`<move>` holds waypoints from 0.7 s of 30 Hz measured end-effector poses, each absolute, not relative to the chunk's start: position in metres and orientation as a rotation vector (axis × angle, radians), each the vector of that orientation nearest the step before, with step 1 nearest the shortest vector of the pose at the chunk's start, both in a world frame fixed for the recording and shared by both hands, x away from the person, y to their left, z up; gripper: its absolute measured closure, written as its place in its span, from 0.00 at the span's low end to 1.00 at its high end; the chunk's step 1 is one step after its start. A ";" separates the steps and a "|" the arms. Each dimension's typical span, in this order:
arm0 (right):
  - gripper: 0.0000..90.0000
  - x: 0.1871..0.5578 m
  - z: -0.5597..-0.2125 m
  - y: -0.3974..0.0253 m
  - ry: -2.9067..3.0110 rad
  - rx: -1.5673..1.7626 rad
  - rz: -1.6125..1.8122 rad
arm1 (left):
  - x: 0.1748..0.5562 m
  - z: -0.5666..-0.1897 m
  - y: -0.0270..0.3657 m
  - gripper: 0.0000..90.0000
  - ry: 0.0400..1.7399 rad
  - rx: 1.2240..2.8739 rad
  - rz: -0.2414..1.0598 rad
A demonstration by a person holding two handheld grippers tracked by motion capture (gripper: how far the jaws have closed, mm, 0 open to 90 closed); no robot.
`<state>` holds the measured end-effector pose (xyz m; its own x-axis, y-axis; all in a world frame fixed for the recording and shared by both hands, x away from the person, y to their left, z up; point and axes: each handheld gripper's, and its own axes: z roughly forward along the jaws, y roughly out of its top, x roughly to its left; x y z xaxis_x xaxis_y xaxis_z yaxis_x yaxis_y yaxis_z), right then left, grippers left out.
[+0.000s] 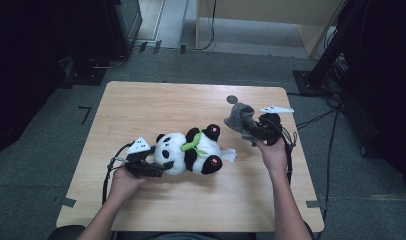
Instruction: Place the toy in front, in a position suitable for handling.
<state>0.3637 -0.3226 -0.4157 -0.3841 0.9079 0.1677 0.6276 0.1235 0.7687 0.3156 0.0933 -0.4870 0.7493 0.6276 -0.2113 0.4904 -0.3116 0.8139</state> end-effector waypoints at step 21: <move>0.83 0.361 -0.342 -0.230 2.223 1.137 1.260 | 0.310 -0.487 0.091 0.13 0.858 1.972 0.200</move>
